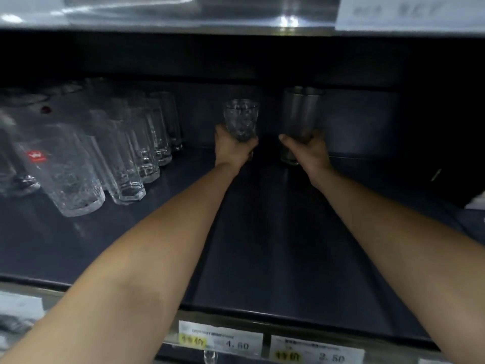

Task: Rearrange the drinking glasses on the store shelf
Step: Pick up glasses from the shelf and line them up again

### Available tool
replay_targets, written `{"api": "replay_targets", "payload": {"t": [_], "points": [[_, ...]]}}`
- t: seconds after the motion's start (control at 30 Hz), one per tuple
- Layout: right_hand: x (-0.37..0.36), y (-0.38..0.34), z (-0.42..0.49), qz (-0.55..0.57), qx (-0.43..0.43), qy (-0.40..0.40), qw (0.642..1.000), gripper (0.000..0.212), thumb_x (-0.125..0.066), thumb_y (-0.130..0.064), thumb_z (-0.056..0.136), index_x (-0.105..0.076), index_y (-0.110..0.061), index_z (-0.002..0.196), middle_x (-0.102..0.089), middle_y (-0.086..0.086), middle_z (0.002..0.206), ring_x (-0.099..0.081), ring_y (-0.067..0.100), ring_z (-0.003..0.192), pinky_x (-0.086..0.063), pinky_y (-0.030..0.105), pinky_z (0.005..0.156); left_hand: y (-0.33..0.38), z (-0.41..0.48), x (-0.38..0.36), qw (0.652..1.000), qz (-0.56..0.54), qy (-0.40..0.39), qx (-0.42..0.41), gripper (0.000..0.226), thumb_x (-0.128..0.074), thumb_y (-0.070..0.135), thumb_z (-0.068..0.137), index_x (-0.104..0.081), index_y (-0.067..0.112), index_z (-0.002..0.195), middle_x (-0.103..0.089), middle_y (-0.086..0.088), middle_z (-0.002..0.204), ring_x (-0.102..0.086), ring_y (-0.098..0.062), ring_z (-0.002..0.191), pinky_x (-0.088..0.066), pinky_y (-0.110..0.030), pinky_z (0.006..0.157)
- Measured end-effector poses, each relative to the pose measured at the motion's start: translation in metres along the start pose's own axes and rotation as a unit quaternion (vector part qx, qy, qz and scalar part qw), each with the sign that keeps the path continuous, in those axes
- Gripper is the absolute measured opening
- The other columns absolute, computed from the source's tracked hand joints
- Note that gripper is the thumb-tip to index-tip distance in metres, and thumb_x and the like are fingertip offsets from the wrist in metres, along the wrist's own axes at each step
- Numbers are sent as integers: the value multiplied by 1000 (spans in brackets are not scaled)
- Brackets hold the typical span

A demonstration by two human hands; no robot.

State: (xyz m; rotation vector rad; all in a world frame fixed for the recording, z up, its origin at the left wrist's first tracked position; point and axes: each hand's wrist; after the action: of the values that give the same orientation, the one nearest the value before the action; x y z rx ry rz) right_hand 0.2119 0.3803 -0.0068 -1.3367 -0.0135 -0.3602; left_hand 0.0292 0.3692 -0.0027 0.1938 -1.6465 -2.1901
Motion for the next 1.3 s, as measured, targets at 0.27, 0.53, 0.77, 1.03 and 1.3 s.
{"api": "replay_targets", "payload": {"t": [0.27, 0.53, 0.77, 1.03, 1.3], "points": [[10, -9, -26, 72, -28, 3, 997, 64, -84, -27, 77, -48, -12, 128, -64, 1, 110, -65, 9, 92, -51, 11, 59, 20, -42, 25, 996, -39, -56, 58, 60, -77, 4, 81, -32, 10, 121, -51, 6, 93, -53, 0, 76, -42, -2, 47], [27, -22, -82, 125, -87, 35, 988, 42, -86, -35, 62, -70, -14, 95, -71, -1, 81, -67, 14, 75, -55, 35, 73, 32, -96, 61, 994, -17, -85, 66, 64, -82, 10, 73, -40, 8, 121, -59, -2, 103, -62, -9, 86, -47, -6, 52], [49, -54, -143, 206, -171, -66, 961, 35, -73, -22, 82, -66, 0, 108, -73, 20, 86, -74, 33, 83, -57, 44, 74, 57, -133, 105, 977, 58, -179, 103, 37, -80, 25, 71, -62, 18, 102, -68, 4, 87, -65, -9, 78, -49, -19, 66], [40, -123, -236, 312, -243, -200, 896, 17, -62, -28, 89, -63, -11, 91, -67, 13, 75, -60, 23, 49, -51, 29, 50, 93, -221, 168, 991, -22, -58, 114, 48, -81, 31, 72, -62, 22, 114, -74, 5, 102, -69, -12, 94, -54, -20, 81], [21, -163, -346, 255, -190, -376, 870, 44, -75, -61, 67, -76, -20, 84, -70, 16, 82, -63, 26, 58, -51, 33, 55, 126, -344, 249, 963, -209, 127, 115, 39, -74, 29, 65, -66, 31, 104, -72, -14, 84, -69, -31, 66, -56, -38, 60]]}}
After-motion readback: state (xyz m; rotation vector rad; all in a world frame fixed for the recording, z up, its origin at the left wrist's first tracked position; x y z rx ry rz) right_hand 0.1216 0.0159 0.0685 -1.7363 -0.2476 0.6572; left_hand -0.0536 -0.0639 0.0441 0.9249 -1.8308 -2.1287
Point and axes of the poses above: each hand's wrist, its own z-axis towards the middle knuckle, its own x-axis out of the back of the hand, y = z × x
